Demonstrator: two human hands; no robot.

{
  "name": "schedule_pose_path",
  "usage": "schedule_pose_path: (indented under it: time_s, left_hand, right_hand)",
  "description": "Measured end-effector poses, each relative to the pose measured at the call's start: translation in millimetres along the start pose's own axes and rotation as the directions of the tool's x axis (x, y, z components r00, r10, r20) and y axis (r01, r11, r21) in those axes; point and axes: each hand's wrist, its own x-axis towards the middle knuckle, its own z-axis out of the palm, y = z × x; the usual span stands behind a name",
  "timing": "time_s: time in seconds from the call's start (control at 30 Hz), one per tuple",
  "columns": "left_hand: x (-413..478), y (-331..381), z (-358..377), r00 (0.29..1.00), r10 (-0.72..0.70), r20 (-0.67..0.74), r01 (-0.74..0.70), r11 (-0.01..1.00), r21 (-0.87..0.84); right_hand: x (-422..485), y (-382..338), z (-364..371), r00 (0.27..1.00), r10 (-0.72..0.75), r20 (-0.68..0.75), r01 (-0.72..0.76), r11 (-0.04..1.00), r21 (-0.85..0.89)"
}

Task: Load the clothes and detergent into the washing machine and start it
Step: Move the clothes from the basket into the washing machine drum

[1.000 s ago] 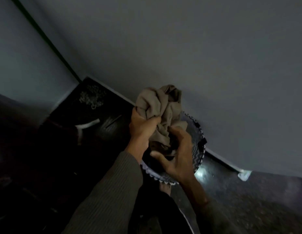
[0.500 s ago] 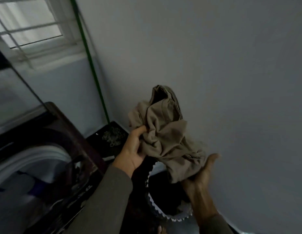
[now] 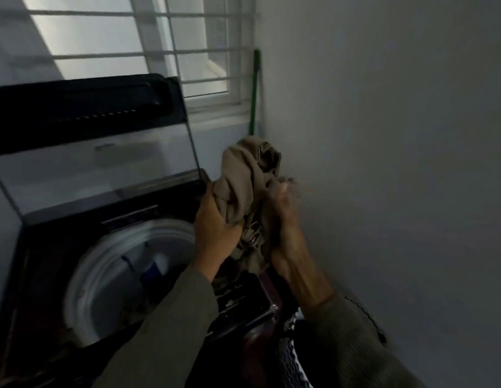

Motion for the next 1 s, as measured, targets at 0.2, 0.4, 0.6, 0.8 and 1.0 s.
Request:
schedule_pose_path:
  time_s: [0.2,0.4,0.6,0.8,1.0]
  left_hand:
    - [5.2,-21.0,-94.0,0.973,0.208,-0.098,-0.143,0.881,0.451]
    - [-12.6,-44.8,-165.9,0.997,-0.057,0.045,0.035,0.923,0.384]
    - [9.3,-77.8,-235.1,0.963,-0.247,0.105,0.262,0.948,-0.179]
    - [58.4,-127.3,-246.0,0.845,-0.478,0.239,0.51,0.856,-0.088]
    - [62.7,-151.8,-238.4,0.726,-0.561,0.399,0.662,0.727,-0.181]
  right_hand:
    - [4.3,66.7,74.3,0.968,0.139,0.208,-0.113,0.985,-0.13]
    - [4.2,124.6,107.5,0.958,0.232,0.169,-0.199,0.961,-0.19]
    - [0.4,164.6,111.4,0.885,0.434,0.172,-0.417,0.9,-0.123]
    - [8.8,172.5,131.6,0.872,0.472,0.127,-0.458,0.88,-0.122]
    - [24.0,182.4,125.6,0.853,0.514,0.093,-0.479,0.841,-0.253]
